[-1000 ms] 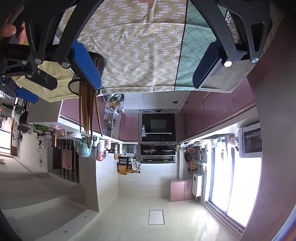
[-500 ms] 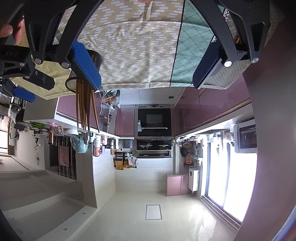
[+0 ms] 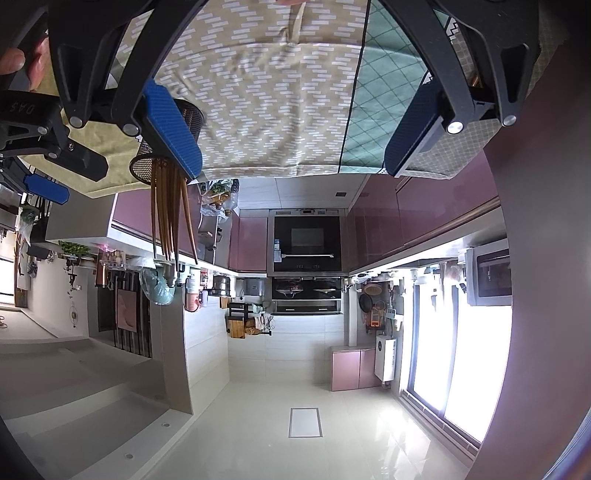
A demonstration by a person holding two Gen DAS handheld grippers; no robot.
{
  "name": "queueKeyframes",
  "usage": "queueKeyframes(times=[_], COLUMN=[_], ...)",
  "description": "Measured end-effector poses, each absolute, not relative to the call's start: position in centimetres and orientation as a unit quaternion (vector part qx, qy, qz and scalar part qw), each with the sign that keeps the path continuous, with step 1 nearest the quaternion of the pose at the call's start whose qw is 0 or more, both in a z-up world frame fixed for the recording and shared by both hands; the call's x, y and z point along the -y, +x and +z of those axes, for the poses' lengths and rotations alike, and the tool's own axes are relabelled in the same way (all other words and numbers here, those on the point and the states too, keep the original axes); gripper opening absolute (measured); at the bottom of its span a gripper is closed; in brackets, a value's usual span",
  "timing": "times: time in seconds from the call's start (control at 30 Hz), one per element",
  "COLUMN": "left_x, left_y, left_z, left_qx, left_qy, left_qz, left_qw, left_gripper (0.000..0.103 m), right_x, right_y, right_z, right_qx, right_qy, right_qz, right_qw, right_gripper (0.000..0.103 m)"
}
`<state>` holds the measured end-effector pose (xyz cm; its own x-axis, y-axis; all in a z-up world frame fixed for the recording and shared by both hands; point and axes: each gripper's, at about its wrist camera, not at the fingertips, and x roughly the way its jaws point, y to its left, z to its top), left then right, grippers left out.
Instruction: Organize utensils
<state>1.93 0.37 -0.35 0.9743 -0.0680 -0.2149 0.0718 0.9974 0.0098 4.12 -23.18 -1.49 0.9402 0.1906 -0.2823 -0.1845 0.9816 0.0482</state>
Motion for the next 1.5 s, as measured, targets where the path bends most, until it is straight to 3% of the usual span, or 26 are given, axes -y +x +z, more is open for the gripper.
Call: queueKeyframes(times=[1.5], left_x=[-0.61], left_y=[1.88], left_z=[-0.15], left_qx=[-0.105], left_qy=[0.008], left_qz=[-0.034], left_qw=[0.994], left_gripper=[0.097], right_x=[23.07], right_y=[4.19], right_z=[-1.45], right_qx=[-0.144], right_qy=[0.011], right_qz=[0.094], right_qw=[0.985], right_gripper=[0.096])
